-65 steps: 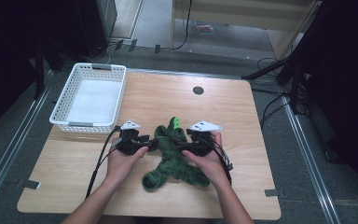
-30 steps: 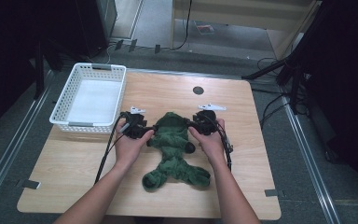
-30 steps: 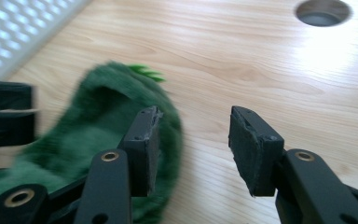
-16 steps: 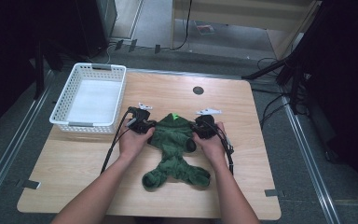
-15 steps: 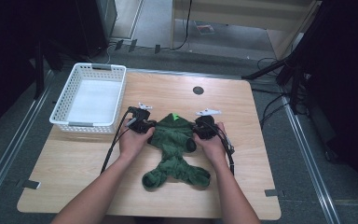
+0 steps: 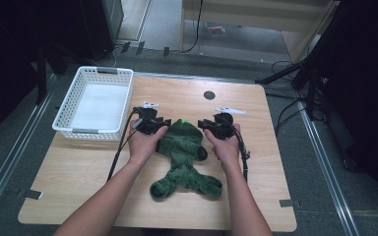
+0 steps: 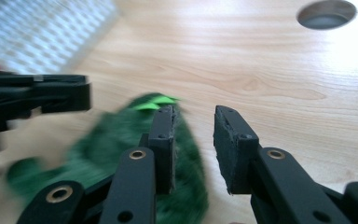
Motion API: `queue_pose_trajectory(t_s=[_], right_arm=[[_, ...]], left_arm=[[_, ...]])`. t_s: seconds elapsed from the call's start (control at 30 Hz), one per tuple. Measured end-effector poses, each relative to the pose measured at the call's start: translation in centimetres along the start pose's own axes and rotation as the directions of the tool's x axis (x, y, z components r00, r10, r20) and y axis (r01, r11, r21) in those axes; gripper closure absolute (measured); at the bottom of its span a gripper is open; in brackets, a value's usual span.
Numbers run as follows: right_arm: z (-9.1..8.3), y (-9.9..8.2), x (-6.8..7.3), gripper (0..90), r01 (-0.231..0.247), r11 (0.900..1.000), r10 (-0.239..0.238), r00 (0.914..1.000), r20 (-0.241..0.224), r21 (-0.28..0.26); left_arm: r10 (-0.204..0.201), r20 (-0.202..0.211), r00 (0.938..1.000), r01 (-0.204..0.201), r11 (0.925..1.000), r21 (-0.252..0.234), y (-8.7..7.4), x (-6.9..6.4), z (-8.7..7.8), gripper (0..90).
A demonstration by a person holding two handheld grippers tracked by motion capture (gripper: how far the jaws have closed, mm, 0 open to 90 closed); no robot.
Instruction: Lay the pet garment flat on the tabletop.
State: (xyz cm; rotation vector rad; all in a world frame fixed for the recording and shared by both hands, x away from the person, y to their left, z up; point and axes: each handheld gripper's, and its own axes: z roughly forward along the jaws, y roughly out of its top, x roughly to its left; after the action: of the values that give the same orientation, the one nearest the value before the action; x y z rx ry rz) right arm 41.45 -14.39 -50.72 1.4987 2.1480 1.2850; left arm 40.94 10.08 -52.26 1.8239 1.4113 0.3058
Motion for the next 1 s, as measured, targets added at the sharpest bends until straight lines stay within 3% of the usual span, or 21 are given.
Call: queue_pose_trajectory(t_s=[0.1,0.17,0.27,0.33,0.4,0.5,0.57,0.67,0.73,0.77,0.83,0.87,0.97,1.0], right_arm=[[1.8,-0.8,0.3,68.4,-0.005,0.9976,0.004,0.9998,0.018,0.070],[2.3,-1.5,0.2,68.3,0.017,0.9942,-0.021,0.9992,0.034,0.106],[2.3,-2.2,-0.1,68.7,0.043,0.9921,-0.046,0.9987,0.023,0.118],[2.1,-2.6,-0.1,71.3,0.064,0.9913,-0.067,0.9976,0.021,0.115],[2.1,-2.7,0.0,78.4,0.094,0.9885,-0.097,0.9952,0.015,0.119],[2.0,-2.8,0.4,87.8,0.157,0.9789,-0.162,0.9863,0.032,0.131],[1.7,-2.5,0.4,88.8,0.174,0.9807,-0.180,0.9812,0.068,0.089],[0.8,-1.9,-0.1,88.9,0.145,0.9893,-0.143,0.9843,0.104,-0.012],[0.9,-1.8,-0.5,87.2,0.131,0.9914,-0.129,0.9836,0.126,-0.005],[1.1,-1.9,-0.7,83.3,0.119,0.9928,-0.120,0.9845,0.128,0.013],[1.1,-2.1,-1.3,69.9,0.074,0.9966,-0.078,0.9918,0.101,0.035],[0.7,-2.2,-1.6,67.5,0.053,0.9979,-0.056,0.9944,0.090,0.037],[-1.3,-2.4,-1.8,65.5,0.053,0.9985,-0.053,0.9975,0.047,-0.009],[-2.4,-2.6,-1.6,65.9,0.076,0.9968,-0.075,0.9964,0.040,-0.027]], left_arm=[[0.029,-0.022,0.9994,-0.028,0.9992,0.027,-0.5,-0.3,0.4,60.2],[0.052,-0.039,0.9979,-0.051,0.9980,0.037,-0.7,-0.5,0.5,60.7],[0.077,-0.079,0.9939,-0.073,0.9959,0.054,-1.0,-0.4,0.8,62.6],[0.080,-0.082,0.9934,-0.075,0.9950,0.065,-1.2,-0.4,0.9,64.8],[0.101,-0.082,0.9915,-0.096,0.9934,0.063,-1.5,-0.7,1.0,71.1],[0.149,-0.073,0.9861,-0.144,0.9871,0.071,-1.5,-1.2,1.1,87.6],[0.153,-0.077,0.9852,-0.150,0.9874,0.050,-1.1,-1.2,1.2,89.7],[0.153,-0.084,0.9847,-0.153,0.9882,0.006,-0.4,-1.3,1.4,89.8],[0.157,-0.085,0.9839,-0.158,0.9874,-0.005,-0.1,-1.4,1.7,86.7],[0.146,-0.085,0.9855,-0.148,0.9889,-0.011,-0.1,-1.4,1.7,78.1],[0.114,-0.034,0.9930,-0.114,0.9932,-0.020,0.0,-1.1,1.3,60.9],[0.107,-0.016,0.9942,-0.107,0.9938,-0.031,-0.1,-1.1,0.9,55.2],[0.099,0.036,0.9945,-0.096,0.9931,-0.067,-0.4,-0.9,-1.1,49.2],[0.092,0.045,0.9947,-0.088,0.9931,-0.077,-0.5,-0.9,-1.6,48.4]])
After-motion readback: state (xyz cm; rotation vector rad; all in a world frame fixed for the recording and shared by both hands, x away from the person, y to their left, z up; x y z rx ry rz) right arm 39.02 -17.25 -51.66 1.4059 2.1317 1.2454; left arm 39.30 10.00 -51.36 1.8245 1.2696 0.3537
